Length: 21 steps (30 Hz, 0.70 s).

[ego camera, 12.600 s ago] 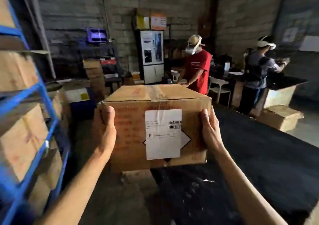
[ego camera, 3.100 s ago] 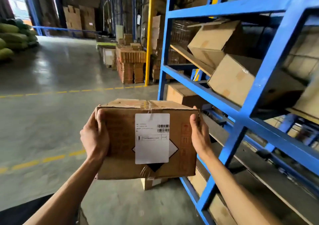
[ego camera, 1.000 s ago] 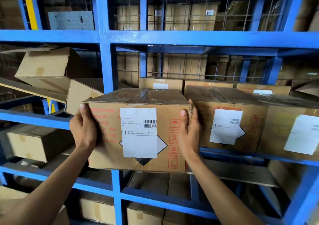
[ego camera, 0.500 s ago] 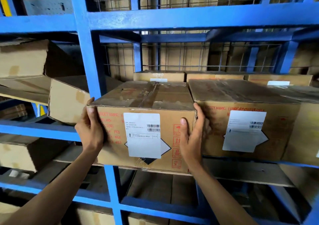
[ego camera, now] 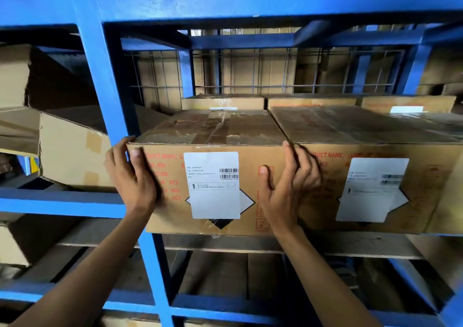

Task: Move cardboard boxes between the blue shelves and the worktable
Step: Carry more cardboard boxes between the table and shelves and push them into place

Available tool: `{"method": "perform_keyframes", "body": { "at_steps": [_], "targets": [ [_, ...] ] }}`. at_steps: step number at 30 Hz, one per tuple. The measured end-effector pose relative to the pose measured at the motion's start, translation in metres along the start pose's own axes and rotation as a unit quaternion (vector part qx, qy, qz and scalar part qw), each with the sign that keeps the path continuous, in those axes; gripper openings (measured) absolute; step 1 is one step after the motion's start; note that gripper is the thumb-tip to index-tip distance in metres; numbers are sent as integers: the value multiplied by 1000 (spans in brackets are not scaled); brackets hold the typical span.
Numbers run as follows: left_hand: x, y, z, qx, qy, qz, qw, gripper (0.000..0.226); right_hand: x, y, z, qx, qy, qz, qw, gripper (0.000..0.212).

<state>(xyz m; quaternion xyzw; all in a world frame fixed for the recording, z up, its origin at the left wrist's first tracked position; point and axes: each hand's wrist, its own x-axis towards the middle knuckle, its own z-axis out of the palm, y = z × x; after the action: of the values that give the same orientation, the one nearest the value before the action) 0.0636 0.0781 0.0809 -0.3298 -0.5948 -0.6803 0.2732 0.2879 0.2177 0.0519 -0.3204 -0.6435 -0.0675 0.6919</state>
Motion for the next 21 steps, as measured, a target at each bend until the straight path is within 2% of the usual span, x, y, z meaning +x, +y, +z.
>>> {"method": "perform_keyframes", "body": {
  "at_steps": [7, 11, 14, 19, 21],
  "targets": [
    [10, -16, 15, 23, -2, 26, 999, 42, -2, 5, 14, -63, 22, -31, 997, 48],
    [13, -18, 20, 26, 18, 92, 995, 46, -5, 9, 20, -102, 43, -45, 993, 44],
    [10, -21, 20, 68, 11, 160, 985, 47, -8, 6, 24, -105, 47, -38, 993, 40],
    [-3, -28, 17, 195, -51, 270, 941, 49, -29, 3, 23, -155, -18, -20, 988, 53],
    [-8, -29, 19, 220, -69, 271, 934, 49, -36, 5, 22, -173, -39, -26, 984, 60]
  ]
}}
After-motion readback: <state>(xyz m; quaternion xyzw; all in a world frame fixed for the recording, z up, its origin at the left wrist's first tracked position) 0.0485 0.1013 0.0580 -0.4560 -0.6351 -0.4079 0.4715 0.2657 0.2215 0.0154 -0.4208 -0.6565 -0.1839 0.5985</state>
